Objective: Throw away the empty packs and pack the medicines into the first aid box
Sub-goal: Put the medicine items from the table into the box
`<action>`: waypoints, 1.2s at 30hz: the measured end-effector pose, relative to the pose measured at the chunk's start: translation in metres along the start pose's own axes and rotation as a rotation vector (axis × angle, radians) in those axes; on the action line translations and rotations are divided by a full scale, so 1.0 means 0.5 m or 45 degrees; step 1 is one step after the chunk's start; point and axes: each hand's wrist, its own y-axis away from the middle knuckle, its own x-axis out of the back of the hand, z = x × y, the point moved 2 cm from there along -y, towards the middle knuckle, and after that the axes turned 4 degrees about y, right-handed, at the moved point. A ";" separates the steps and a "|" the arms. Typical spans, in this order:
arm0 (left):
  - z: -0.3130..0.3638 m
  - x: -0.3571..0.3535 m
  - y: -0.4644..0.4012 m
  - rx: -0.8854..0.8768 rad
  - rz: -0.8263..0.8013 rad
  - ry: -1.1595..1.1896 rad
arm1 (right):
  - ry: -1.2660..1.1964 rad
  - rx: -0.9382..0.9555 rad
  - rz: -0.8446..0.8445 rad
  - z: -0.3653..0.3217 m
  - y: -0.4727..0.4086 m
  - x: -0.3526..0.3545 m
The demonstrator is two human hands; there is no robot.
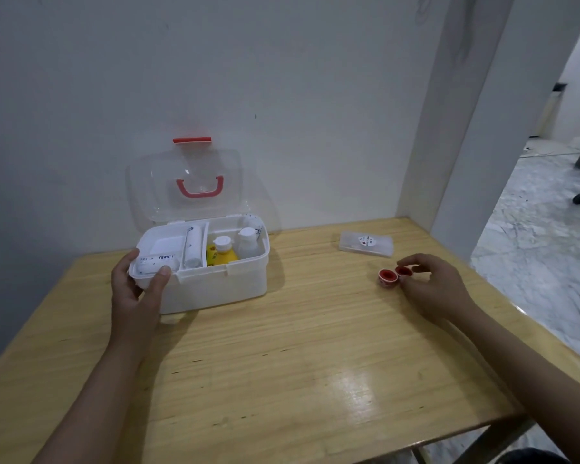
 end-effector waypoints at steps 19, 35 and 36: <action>0.000 -0.001 -0.001 0.023 -0.002 0.010 | 0.022 0.187 -0.200 0.008 -0.008 -0.024; -0.010 0.003 -0.006 0.022 0.001 0.003 | -0.334 0.234 -0.172 -0.090 0.006 -0.039; -0.011 0.003 -0.007 0.022 -0.001 0.008 | -0.346 0.298 -0.185 -0.121 0.006 -0.041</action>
